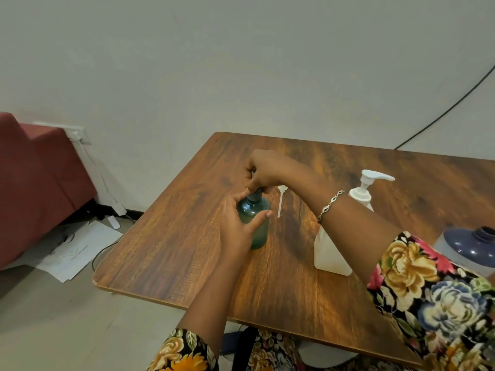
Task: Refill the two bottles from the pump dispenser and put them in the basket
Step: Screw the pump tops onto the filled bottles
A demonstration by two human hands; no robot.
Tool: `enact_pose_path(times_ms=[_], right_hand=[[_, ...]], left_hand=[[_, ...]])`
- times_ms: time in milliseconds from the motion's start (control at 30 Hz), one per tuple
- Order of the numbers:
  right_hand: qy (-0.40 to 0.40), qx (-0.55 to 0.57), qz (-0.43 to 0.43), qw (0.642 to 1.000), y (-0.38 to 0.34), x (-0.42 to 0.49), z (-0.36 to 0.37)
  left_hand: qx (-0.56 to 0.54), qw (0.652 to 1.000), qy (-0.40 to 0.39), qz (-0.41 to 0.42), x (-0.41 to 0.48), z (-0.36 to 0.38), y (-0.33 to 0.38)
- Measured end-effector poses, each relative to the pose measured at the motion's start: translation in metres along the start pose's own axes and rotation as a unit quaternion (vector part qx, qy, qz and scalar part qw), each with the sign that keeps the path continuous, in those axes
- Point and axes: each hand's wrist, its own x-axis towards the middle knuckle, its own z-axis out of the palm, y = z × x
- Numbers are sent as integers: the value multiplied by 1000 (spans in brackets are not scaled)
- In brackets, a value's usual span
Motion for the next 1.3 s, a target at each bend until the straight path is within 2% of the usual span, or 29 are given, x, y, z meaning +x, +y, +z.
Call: enact_pose_path(times_ms=[233,300,333,367,433,500,533,667,733,1300], right_hand=[[77,-49,-21,996,8,-4,14],[71,6,-16,997,14,-9,11],[70,80,-16,994,18,-14,9],[85,177,-18,980,23,-19,8],[164,367,-11,916,33,-28,15],[234,486,14,842,43,-32,35],[243,511,20,824,47,-34,47],[170,521,-44,835,51,-35,82],[160,519,-70,837,47,-32,85],[232,385,-87,889,47,-12,82]], left_hand=[[6,1000,-1,9,1,0,-6],[1,1000,-7,13,1,0,-5],[-2,1000,-11,15,1,-1,-4],[-4,1000,-14,16,2,-2,-4],[-5,1000,-15,14,3,-3,-5],[-5,1000,-15,16,3,-3,-8],[-8,1000,-16,18,3,-3,-9],[-19,999,-25,17,4,-2,-9],[-26,999,-26,20,5,-3,-9],[-38,999,-19,19,4,-2,-10]])
